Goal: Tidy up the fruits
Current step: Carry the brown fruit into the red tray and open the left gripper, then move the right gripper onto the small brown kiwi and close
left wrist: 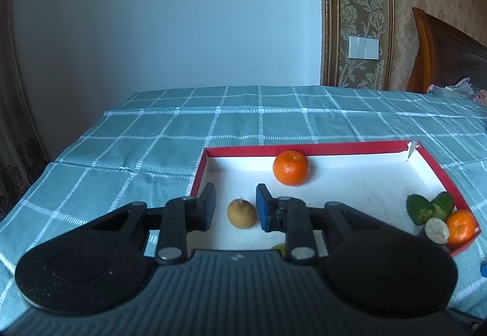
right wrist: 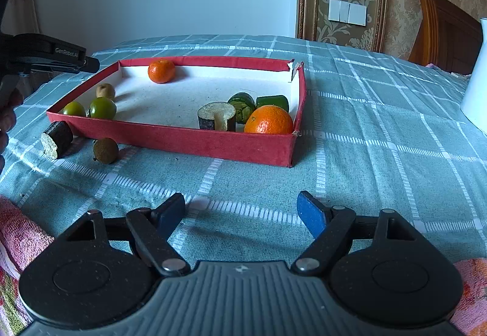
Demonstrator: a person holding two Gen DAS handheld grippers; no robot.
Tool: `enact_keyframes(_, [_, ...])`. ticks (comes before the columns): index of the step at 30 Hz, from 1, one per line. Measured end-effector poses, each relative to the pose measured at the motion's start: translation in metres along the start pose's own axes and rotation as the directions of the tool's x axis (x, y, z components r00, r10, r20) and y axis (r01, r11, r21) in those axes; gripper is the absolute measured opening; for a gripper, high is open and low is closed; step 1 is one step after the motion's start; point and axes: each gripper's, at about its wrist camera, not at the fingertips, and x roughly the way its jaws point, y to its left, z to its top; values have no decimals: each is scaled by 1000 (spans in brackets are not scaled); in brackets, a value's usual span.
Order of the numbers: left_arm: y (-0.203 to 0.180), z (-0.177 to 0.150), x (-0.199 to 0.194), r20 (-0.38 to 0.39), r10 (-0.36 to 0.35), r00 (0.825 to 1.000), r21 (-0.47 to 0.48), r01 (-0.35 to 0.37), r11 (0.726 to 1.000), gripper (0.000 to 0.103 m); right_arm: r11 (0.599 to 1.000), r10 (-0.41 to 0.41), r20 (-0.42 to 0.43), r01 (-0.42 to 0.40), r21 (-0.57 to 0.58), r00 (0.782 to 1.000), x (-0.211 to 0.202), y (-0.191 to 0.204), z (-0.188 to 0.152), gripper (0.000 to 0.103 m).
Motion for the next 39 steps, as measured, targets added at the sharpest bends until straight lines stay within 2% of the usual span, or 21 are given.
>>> enact_keyframes(9, [-2, -3, 26, -43, 14, 999, -4, -14, 1000, 30, 1000, 2, -1, -2, -1, 1000, 0, 0, 0, 82])
enact_keyframes(17, [-1, -5, 11, -37, 3, 999, -9, -3, 1000, 30, 1000, 3, -1, -3, -1, 1000, 0, 0, 0, 82])
enact_keyframes(20, [1, -11, -9, -26, -15, 1000, -15, 15, 1000, 41, 1000, 3, -1, -3, -1, 1000, 0, 0, 0, 82])
enact_keyframes(22, [5, -19, -25, -11, -24, 1000, -22, 24, 999, 61, 1000, 3, -1, -3, -1, 1000, 0, 0, 0, 82])
enact_keyframes(23, [8, -24, -33, -2, -27, 1000, -26, 27, 999, 64, 1000, 3, -1, -3, -1, 1000, 0, 0, 0, 82])
enact_keyframes(29, [30, -63, -75, -13, -54, 998, -41, 54, 998, 67, 1000, 8, 1, -8, -5, 1000, 0, 2, 1, 83])
enact_keyframes(31, [38, -78, -84, -21, -45, 999, -49, 44, 998, 82, 1000, 8, 18, -8, -13, 1000, -2, 3, 2, 83])
enact_keyframes(35, [47, -102, -92, -42, -36, 998, -42, 35, 999, 84, 998, 49, 76, -47, -29, 996, -17, 15, 13, 83])
enact_keyframes(39, [50, -115, -92, -60, -26, 998, -36, 24, 999, 94, 994, 84, 118, -74, -86, 989, -25, 38, 29, 83])
